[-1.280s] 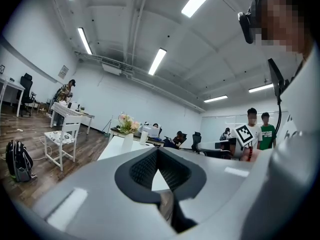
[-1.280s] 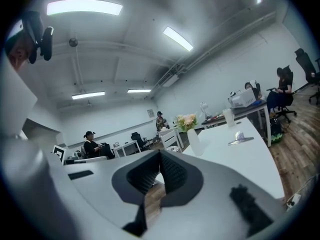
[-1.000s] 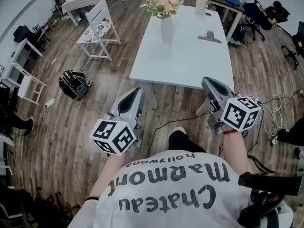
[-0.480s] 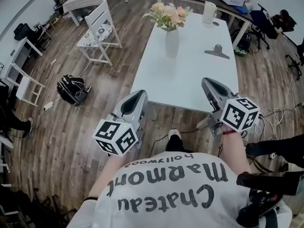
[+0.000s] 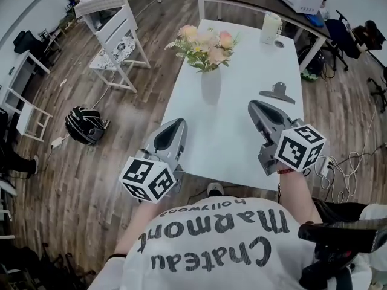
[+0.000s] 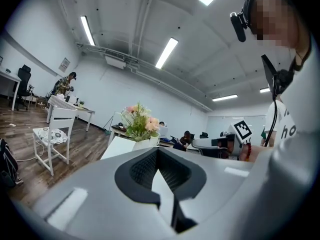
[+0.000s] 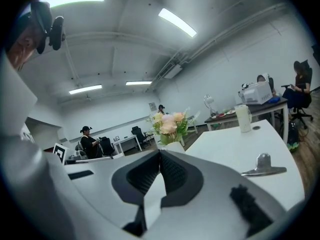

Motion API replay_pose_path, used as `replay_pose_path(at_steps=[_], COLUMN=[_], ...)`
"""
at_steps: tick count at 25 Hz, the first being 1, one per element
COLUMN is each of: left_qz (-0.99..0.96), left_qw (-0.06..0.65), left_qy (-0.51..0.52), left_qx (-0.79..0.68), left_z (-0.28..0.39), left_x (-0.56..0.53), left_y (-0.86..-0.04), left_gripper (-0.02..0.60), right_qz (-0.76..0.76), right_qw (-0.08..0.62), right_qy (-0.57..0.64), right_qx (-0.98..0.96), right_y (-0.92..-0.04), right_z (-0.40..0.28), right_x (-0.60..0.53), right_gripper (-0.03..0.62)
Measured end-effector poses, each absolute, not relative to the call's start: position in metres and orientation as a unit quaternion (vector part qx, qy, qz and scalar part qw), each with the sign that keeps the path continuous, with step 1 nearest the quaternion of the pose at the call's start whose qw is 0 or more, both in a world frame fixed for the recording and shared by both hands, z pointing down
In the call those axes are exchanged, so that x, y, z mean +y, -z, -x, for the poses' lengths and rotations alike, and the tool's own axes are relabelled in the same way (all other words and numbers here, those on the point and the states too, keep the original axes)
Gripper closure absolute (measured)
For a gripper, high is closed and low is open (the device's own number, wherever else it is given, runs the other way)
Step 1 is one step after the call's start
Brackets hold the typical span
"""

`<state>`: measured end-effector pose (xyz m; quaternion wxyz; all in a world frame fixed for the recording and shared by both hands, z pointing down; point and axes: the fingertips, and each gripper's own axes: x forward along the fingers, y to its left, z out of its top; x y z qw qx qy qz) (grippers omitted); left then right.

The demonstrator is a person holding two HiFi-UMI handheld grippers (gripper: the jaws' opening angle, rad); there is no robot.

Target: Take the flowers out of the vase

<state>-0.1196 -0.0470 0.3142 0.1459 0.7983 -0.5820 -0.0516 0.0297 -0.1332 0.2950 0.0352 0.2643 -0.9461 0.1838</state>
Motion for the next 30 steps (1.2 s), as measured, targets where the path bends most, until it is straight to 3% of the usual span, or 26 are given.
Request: replay_pose_path(at_steps=[13, 14, 17, 18, 22, 26, 30], left_qz=[-0.794, -0.797, -0.806, -0.808, -0.799, -0.782, -0.793], left_qw=[0.168, 0.172, 0.185, 0.186, 0.175, 0.146, 0.148], left_qy=[0.017, 0.017, 0.016, 0.008, -0.044, -0.081, -0.09], left_qx=[-0.583, -0.579, -0.562, -0.56, -0.573, -0.601, -0.584], left_z=[0.101, 0.099, 0.094, 0.093, 0.096, 0.102, 0.096], left_x=[-0.141, -0.146, -0.166, -0.173, -0.2, -0.217, -0.228], left_y=[-0.364, -0.369, -0.383, -0.389, -0.415, -0.428, -0.439], left_gripper=[0.578, 0.556, 0.39, 0.36, 0.333, 0.228, 0.225], right_qz=[-0.22, -0.219, -0.222, -0.224, -0.235, -0.249, -0.262], right_qw=[0.049, 0.05, 0.048, 0.048, 0.047, 0.042, 0.043], right_qy=[-0.239, -0.244, -0.256, -0.259, -0.272, -0.28, -0.283], right_qx=[-0.944, -0.943, -0.94, -0.938, -0.932, -0.926, -0.922], right_y=[-0.358, -0.362, -0.374, -0.378, -0.388, -0.389, -0.391], right_z=[-0.021, -0.02, -0.019, -0.02, -0.022, -0.023, -0.024], right_x=[-0.203, -0.206, -0.214, -0.216, -0.226, -0.235, -0.239], right_gripper=[0.577, 0.577, 0.577, 0.577, 0.577, 0.577, 0.577])
